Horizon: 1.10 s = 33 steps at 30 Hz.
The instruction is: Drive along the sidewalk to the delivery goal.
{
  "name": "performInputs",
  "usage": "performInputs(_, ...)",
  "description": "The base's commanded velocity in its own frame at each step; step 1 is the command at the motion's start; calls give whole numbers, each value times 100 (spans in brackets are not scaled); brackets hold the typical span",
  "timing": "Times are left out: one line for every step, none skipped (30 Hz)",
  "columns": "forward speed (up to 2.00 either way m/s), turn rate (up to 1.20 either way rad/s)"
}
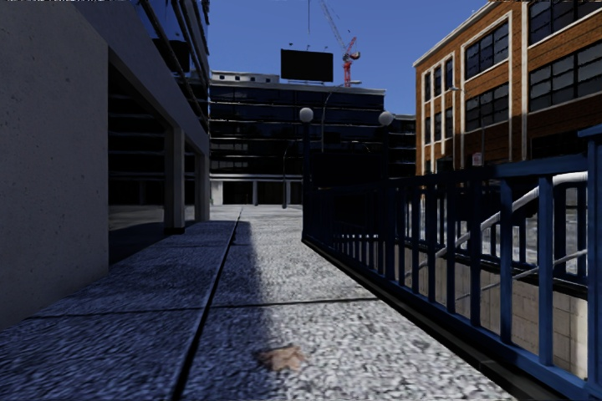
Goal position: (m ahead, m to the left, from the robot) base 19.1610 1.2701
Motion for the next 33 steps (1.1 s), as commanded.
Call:
performInputs(200,120)
performInputs(200,120)
performInputs(200,120)
performInputs(200,78)
performInputs(200,10)
performInputs(200,0)
performInputs(200,0)
performInputs(200,0)
performInputs(200,0)
performInputs(200,0)
performInputs(200,0)
performInputs(200,0)
performInputs(200,0)
performInputs(200,0)
performInputs(200,0)
performInputs(200,0)
performInputs(200,-39)
performInputs(200,-69)
performInputs(200,-90)
performInputs(200,-90)
performInputs(200,-99)
performInputs(200,-120)
performInputs(200,-120)
performInputs(200,-120)
performInputs(200,-2)
performInputs(200,-2)
performInputs(200,-1)
performInputs(200,-1)
performInputs(200,-1)
performInputs(200,0)
performInputs(200,0)
performInputs(200,0)
performInputs(200,0)
